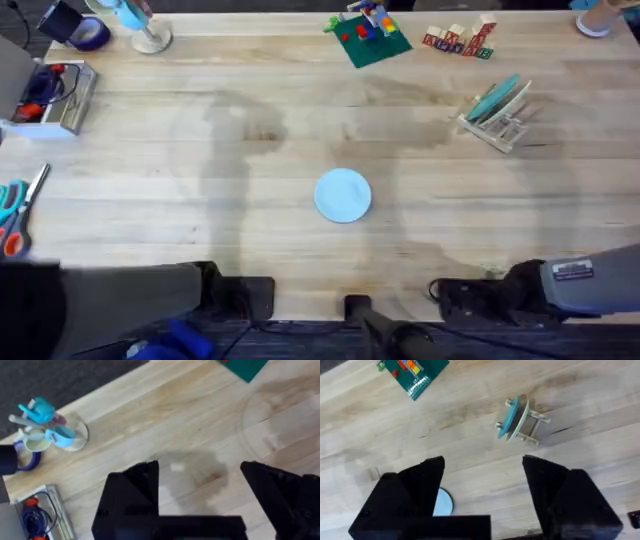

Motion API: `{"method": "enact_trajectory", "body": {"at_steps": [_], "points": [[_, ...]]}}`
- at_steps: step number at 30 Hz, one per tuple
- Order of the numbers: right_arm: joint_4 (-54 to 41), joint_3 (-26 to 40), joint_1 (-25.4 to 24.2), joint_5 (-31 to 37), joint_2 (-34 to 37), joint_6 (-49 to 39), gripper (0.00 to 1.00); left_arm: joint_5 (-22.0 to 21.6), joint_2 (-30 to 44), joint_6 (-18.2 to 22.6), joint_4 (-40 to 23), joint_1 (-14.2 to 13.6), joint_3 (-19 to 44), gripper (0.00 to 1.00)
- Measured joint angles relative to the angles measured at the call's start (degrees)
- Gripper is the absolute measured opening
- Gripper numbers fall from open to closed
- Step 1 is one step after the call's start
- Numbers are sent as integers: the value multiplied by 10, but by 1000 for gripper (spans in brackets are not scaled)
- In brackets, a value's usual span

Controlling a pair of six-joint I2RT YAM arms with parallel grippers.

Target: Pick up the plates from the table one by one and place each into a slot on the dish rack.

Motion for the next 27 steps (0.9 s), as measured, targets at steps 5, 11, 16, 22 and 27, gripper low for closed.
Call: {"method": "enact_trajectory", "body": {"at_steps": [5,11,16,22,27], "points": [[0,0,0,0,0,-2,989,29,-83,-2,10,-4,-23,994],[0,0,0,-10,0,-2,995,51,-183,-9,41,-60,-125,994],[0,0,0,-18,0,-2,995,55,-216,-36,39,-112,-202,822],[0,0,0,-26,0,-2,996,112,-217,-95,-3,-130,-223,388],[0,0,0,-28,0,-2,995,217,-184,-124,-40,-130,-223,43]]}}
